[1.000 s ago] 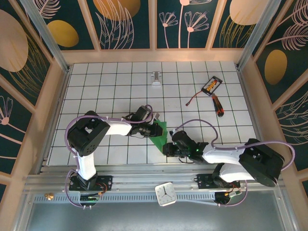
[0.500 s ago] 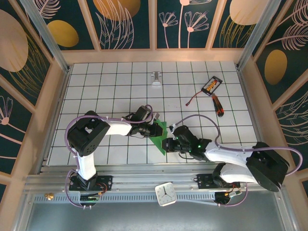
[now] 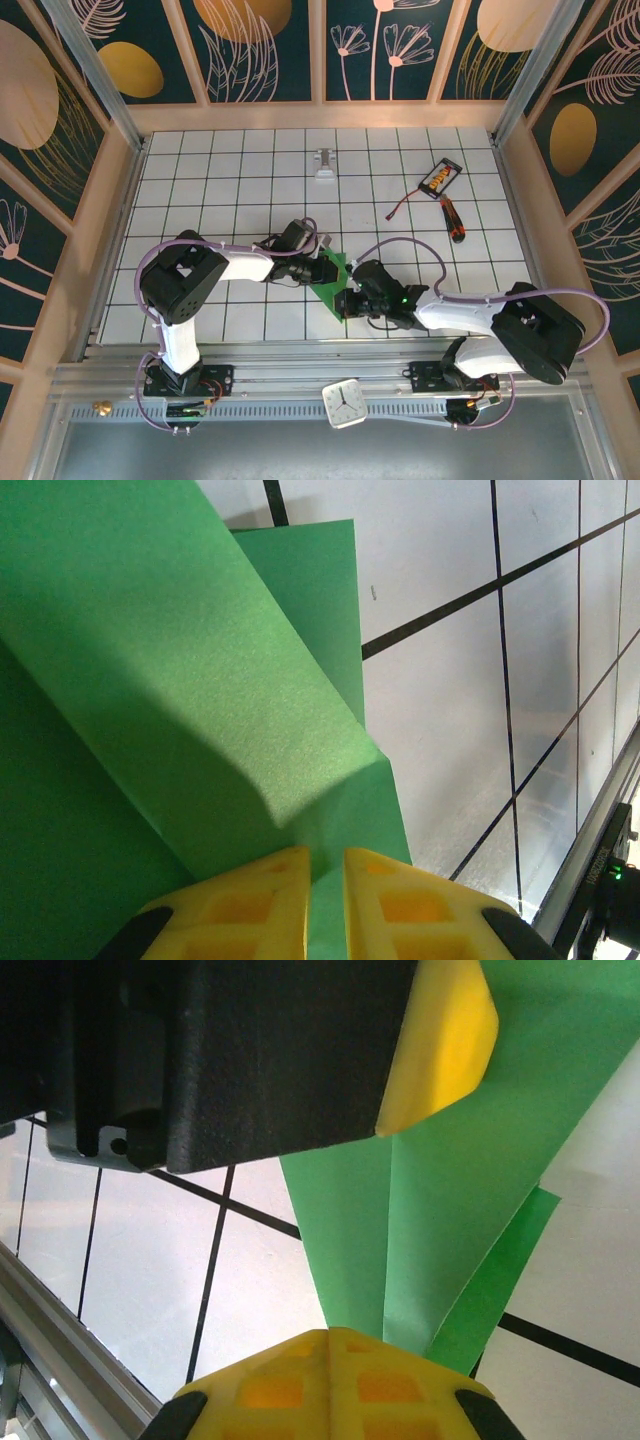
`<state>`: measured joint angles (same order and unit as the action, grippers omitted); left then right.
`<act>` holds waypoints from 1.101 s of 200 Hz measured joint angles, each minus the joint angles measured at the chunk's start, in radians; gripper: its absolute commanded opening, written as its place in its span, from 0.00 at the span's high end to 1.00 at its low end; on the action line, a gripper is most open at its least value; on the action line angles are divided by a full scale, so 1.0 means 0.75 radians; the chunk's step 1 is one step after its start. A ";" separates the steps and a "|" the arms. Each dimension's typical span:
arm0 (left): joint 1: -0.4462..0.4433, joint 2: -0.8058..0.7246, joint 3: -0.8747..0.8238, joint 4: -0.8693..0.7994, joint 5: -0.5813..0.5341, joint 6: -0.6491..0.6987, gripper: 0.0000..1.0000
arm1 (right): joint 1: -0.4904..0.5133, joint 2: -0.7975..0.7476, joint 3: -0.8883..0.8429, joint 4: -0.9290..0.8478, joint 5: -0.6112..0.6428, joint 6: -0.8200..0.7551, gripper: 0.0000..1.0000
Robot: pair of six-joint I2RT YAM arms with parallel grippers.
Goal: Fold a paper plane with a square sheet of paper (pick it up from the middle)
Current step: Fourth fold the wing at the center of the table.
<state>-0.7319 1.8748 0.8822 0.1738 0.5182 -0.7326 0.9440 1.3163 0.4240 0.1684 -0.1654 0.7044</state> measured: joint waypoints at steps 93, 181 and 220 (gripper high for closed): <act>0.001 0.001 0.002 -0.004 0.000 0.001 0.82 | -0.015 0.023 -0.031 -0.001 -0.017 -0.021 0.96; 0.001 0.003 0.003 -0.004 0.001 0.001 0.82 | -0.028 0.064 -0.031 0.002 -0.031 -0.060 0.98; 0.001 0.003 0.003 -0.004 0.001 0.001 0.82 | -0.015 0.064 -0.036 0.010 -0.031 -0.060 1.00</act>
<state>-0.7315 1.8767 0.8845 0.1707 0.5186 -0.7322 0.9325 1.3643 0.3973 0.1757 -0.1886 0.6594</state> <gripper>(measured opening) 0.178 0.059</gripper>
